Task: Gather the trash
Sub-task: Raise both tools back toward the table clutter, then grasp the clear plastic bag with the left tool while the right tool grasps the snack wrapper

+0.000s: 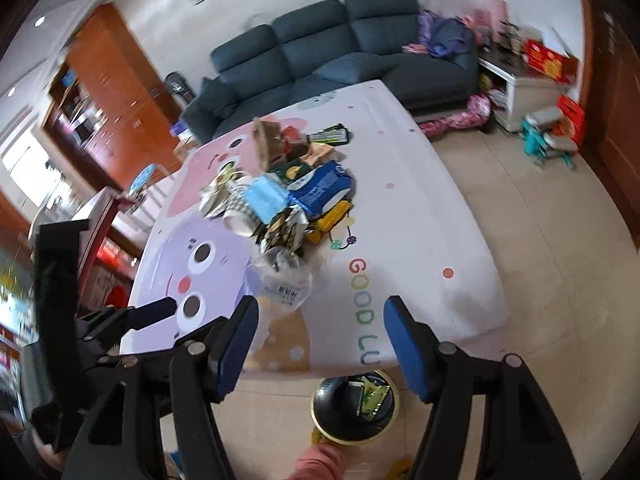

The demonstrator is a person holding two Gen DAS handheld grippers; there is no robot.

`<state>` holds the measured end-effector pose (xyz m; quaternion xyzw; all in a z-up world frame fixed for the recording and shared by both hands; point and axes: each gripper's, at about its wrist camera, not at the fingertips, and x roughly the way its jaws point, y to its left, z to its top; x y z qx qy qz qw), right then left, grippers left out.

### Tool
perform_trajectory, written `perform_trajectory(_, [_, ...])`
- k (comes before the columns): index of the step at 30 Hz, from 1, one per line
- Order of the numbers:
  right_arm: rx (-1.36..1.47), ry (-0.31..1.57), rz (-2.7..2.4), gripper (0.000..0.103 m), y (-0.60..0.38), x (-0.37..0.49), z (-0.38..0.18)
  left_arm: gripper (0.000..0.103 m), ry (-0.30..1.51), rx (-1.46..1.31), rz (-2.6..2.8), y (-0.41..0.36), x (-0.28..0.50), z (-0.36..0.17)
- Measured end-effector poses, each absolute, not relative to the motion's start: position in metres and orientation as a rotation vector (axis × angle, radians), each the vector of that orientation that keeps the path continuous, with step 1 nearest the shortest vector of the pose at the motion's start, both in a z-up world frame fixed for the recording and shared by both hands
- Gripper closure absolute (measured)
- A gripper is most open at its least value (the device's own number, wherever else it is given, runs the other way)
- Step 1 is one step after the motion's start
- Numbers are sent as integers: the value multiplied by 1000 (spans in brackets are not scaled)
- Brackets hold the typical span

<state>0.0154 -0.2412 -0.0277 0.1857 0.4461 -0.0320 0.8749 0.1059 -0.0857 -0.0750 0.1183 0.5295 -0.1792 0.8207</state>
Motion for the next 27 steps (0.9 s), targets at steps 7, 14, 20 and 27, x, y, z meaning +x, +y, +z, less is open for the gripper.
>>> perform_trajectory(7, [477,978,-146,37,-243,39,-59,35,1228,245,-511,-92,155,-121])
perform_trajectory(14, [510,1015,-175,37,-235,55,-79,56,1304,222,-639,-105,166,-148])
perform_trajectory(20, [537,1022,-186,37,-232,69,-85,70,1321,203,-681,-104,169,-151])
perform_trajectory(27, [577,1032,-134,37,-219,92,-89,71,1305,204,-683,-74,173,-140])
